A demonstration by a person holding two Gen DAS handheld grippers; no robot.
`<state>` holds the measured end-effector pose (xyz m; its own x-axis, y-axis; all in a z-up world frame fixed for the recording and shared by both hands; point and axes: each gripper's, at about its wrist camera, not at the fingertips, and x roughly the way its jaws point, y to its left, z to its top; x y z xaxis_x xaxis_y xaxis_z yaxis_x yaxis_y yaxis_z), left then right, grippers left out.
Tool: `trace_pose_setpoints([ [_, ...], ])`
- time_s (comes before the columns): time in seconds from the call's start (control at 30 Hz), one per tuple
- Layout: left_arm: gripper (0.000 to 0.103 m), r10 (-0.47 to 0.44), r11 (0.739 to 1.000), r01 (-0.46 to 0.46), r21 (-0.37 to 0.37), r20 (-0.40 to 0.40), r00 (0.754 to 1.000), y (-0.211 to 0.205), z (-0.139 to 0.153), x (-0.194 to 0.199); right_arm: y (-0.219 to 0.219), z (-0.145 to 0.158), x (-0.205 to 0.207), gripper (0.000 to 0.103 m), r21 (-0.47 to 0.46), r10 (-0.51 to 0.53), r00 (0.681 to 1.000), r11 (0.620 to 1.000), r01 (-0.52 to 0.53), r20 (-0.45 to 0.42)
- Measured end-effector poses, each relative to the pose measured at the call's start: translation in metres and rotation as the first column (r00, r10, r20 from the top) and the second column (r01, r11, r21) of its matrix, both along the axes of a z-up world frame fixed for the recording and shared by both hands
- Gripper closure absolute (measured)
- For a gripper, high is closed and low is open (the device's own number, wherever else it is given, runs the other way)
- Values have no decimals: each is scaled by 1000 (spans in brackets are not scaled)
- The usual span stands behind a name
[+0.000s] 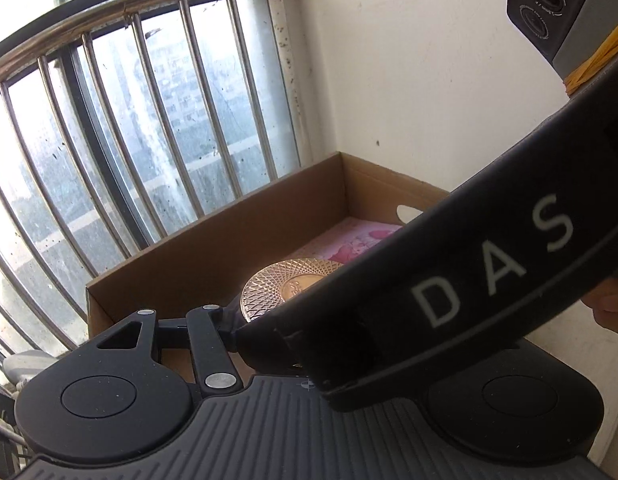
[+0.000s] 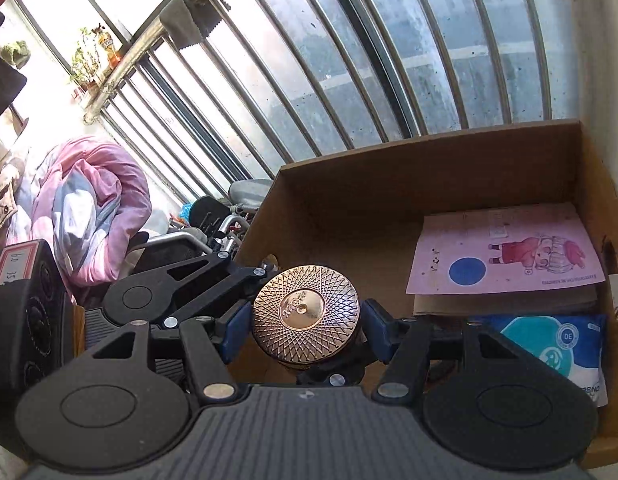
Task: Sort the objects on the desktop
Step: 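Lift the jar with both tools and carry it over the cardboard box, then lower the jar into the box beside the black tape roll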
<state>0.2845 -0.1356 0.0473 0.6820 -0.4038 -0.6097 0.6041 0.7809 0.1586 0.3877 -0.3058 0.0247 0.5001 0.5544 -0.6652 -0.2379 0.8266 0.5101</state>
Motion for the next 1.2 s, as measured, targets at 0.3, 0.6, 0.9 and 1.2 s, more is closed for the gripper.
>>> trace_pose_setpoints([
  [0.3,47,-36,999,35,-8,-291,956,-7,-36,76,-11,-52,31,39,19,19,978,1000,-15,-208],
  [0.6,47,-68,997,77,1,-461,885,-9,-67,57,-16,-73,48,39,45,68,942,997,-56,-329],
  [0.9,47,-103,994,101,-39,-614,782,-4,-77,64,-16,-77,58,40,1,98,916,994,-106,-389],
  [1.2,32,-161,987,137,-88,-652,741,4,-77,48,-12,-88,56,40,-73,92,902,988,-136,-422],
])
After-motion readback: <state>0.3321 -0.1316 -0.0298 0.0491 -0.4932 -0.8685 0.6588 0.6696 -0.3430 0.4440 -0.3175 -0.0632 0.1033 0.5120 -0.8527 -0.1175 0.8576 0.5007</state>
